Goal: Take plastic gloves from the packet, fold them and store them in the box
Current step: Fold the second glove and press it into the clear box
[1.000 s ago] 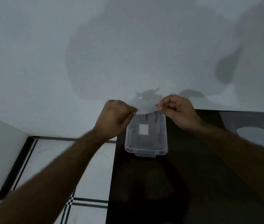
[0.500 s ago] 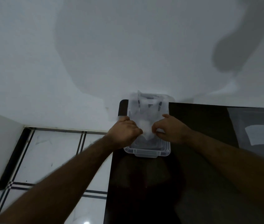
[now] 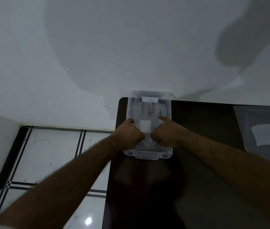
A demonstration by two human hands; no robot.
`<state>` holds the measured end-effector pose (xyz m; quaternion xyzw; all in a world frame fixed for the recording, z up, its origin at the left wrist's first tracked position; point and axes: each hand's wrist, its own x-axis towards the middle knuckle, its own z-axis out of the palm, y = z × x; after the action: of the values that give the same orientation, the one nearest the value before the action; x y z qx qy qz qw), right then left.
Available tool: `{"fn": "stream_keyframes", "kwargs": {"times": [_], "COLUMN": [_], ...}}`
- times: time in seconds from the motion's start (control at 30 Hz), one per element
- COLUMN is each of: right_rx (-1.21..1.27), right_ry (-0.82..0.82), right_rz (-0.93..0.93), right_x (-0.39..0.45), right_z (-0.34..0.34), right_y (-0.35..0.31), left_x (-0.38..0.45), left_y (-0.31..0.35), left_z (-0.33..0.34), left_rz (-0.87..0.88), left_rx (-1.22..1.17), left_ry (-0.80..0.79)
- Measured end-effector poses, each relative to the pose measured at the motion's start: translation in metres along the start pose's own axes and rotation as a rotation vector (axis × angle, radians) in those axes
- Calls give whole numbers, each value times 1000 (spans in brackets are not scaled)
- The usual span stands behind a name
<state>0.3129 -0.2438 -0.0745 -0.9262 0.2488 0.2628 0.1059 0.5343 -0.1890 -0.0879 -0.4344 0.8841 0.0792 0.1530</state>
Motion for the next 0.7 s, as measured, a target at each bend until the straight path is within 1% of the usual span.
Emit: {"fn": "stream_keyframes", "kwargs": {"times": [0.17,0.27,0.33,0.4,0.5,0.53,0.6,0.7], "right_rx": [-7,-7,-1,37,-6,-53,-123,-155], "right_ry": [-116,-151,-129,-65,39,41,28,2], "right_rz": [-25,-40,-2,72,163,184,198,204], "right_x": [4,10,16,25,35,39,45,56], "right_z": [-10,-14,-20,-26,-31,-31,-35,-40], "right_y": [-2,2,6,13,26,30,33,34], "left_x": [1,0,-1,-3,-6,-6,-6,-4], "left_y": [6,7,7,7,8,9,12,16], "left_z": [-4,-6,-11,-14,-11,-10,-7,-5], "left_rz": [6,16,27,41,78,87,91,77], "left_rx": [-13,-48,-76,-96,-85,-93,-160,-212], "left_ry": [-98,-166,-225,-249,-182,-160,-166,-263]}}
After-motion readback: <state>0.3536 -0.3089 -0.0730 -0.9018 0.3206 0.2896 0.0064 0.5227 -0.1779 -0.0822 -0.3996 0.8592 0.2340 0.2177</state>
